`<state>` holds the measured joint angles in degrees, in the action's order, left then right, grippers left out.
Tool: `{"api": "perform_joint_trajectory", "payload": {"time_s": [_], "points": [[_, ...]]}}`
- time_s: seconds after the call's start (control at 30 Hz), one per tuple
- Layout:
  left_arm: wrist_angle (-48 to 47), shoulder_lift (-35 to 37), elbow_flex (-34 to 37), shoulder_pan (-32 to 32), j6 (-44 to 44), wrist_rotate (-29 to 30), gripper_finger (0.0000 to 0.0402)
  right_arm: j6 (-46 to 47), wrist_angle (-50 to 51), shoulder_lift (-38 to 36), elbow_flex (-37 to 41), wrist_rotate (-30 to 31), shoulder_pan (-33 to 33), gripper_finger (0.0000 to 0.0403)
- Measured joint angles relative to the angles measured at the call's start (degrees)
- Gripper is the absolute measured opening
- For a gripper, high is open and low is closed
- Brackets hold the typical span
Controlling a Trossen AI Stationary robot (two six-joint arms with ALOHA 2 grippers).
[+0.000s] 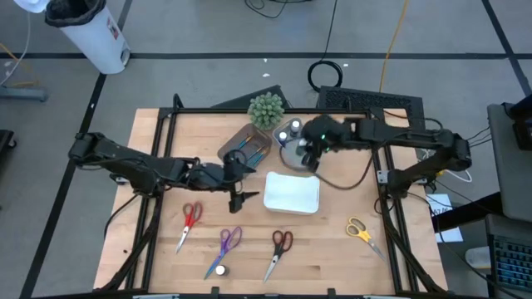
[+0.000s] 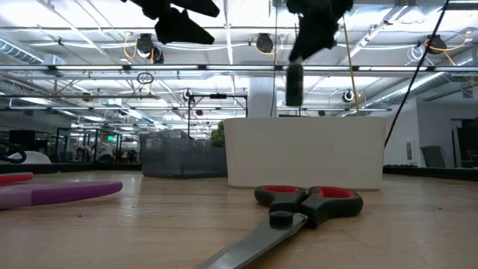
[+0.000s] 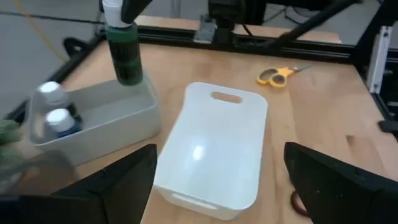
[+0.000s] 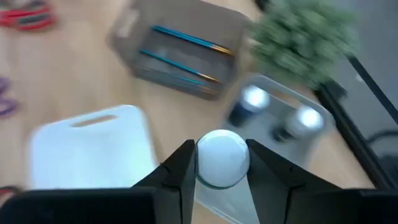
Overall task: Pick & Place Paint Supplies
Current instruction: Put the green paint bottle into the gray bin
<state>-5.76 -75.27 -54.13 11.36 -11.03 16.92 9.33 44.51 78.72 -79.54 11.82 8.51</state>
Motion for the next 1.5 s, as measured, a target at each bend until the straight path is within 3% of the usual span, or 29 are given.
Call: {"api": "perform_joint_trajectory", "payload": {"time_s": [0.17, 0.33, 0.47, 0.6, 1.37, 1.5], "points": [[1.32, 6.95, 5.96, -0.27, -0.1, 1.93, 0.0354, -0.94, -0.62, -4.31, 5.29, -0.4, 7.93, 0.0101], [4.42, 14.64, 12.75, -1.72, -1.88, 5.37, 0.0358, -1.49, -4.28, -6.67, 10.93, -6.48, 15.69, 0.0101], [5.93, 18.57, 17.47, -3.18, -3.98, 6.18, 0.0354, -2.95, -9.35, -6.65, 17.34, -10.58, 19.81, 0.0101], [6.49, 20.25, 19.56, -4.33, -6.12, 6.16, 0.0352, -3.15, -13.56, -5.72, 22.6, -10.92, 22.2, 0.0101], [7.49, 20.05, 19.85, -5.01, -6.16, 6.15, 0.0351, -2.96, -24.24, -5.8, 33.92, -13.43, 22.52, 0.0101], [7.49, 20.05, 19.85, -5.01, -6.16, 6.14, 0.0351, -2.93, -25.03, -5.9, 34.07, -13.45, 22.52, 0.0147]]}}
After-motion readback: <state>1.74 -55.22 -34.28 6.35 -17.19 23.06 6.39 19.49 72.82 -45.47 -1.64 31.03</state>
